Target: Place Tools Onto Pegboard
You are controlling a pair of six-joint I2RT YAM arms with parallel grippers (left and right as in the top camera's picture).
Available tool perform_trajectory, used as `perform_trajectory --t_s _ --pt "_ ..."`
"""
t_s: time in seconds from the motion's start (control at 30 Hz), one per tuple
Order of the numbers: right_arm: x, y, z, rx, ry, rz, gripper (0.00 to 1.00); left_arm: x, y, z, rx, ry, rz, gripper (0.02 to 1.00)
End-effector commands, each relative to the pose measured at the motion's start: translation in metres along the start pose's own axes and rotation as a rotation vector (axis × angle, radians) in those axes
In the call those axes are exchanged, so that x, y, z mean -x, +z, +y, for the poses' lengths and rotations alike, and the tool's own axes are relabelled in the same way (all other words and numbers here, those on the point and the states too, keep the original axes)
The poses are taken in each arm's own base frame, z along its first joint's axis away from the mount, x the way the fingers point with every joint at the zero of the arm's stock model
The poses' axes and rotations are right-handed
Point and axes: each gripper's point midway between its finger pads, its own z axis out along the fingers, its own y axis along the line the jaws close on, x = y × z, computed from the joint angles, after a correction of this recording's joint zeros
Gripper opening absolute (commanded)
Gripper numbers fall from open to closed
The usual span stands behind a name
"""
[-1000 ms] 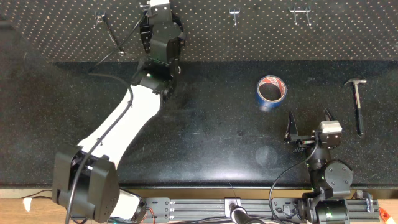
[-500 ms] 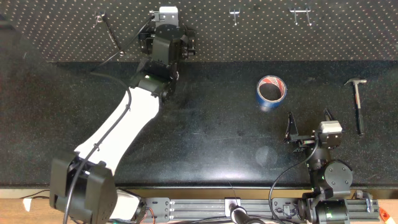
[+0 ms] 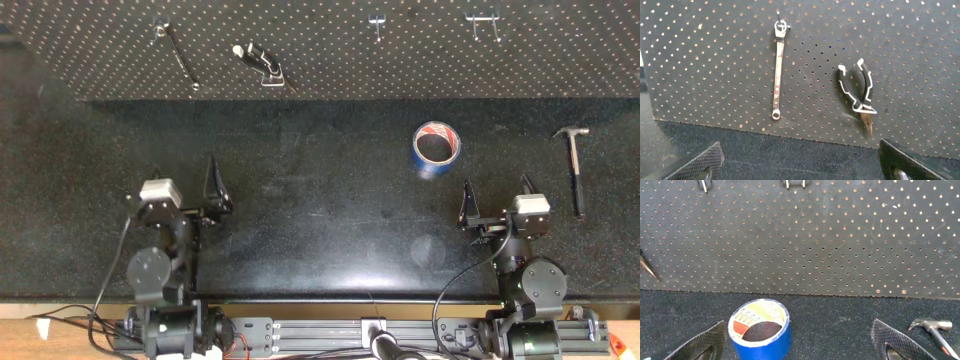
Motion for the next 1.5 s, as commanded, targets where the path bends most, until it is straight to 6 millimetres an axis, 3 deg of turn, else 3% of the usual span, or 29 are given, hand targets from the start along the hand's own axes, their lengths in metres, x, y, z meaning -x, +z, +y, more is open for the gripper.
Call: perform_trajectory --t_s 0.03,0.13,0.2,0.27,0.37,0.47,0.63,0.73,1.2,1.33,1.4,1.5 --pt "-0.001 0.000 0.002 0.007 -0.008 0.001 0.936 -0.010 -0.014 0.001 -0.002 0.007 -0.064 0.996" --pt "-0.001 0.000 0.002 0.007 -0.008 0.001 0.936 -0.018 -0.016 -0.004 0.005 0.003 -0.039 0.996" --pt "-0.001 0.000 0.002 0.007 -0.008 0.001 0.936 -0.041 -0.017 -0.012 -0.012 0.023 0.052 0.996" --pt "-0.001 0.000 0.002 0.007 -0.008 0.001 0.936 -0.042 -0.017 -0.014 -0.022 0.120 0.052 0.996" --pt "-0.001 0.000 0.002 0.007 -0.008 0.001 0.936 -0.042 -0.017 -0.013 -0.027 0.128 0.053 0.996" --pt "-0.001 0.000 0.002 0.007 -0.008 0.001 0.934 -0.040 -0.017 0.004 0.039 0.125 0.049 0.996" --pt "-0.001 0.000 0.002 0.007 -0.008 0.001 0.939 -0.040 -0.017 0.002 0.034 0.126 0.050 0.998" --pt "-0.001 0.000 0.002 0.007 -0.008 0.001 0.936 -0.042 -0.017 -0.015 -0.038 0.129 0.055 0.998" --pt "-0.002 0.000 -0.005 -0.030 -0.007 0.005 0.936 -0.042 -0.017 -0.015 -0.039 0.129 0.054 0.996" --pt "0.029 0.004 -0.005 -0.035 0.045 -0.052 0.936 -0.042 -0.017 -0.015 -0.038 0.129 0.054 0.993" --pt "0.068 0.011 -0.004 -0.027 0.046 -0.144 0.936 -0.042 -0.017 -0.015 -0.038 0.129 0.054 0.996" --pt "0.127 0.032 0.017 0.093 0.043 -0.144 0.936 -0.042 -0.017 -0.015 -0.038 0.129 0.054 0.996"
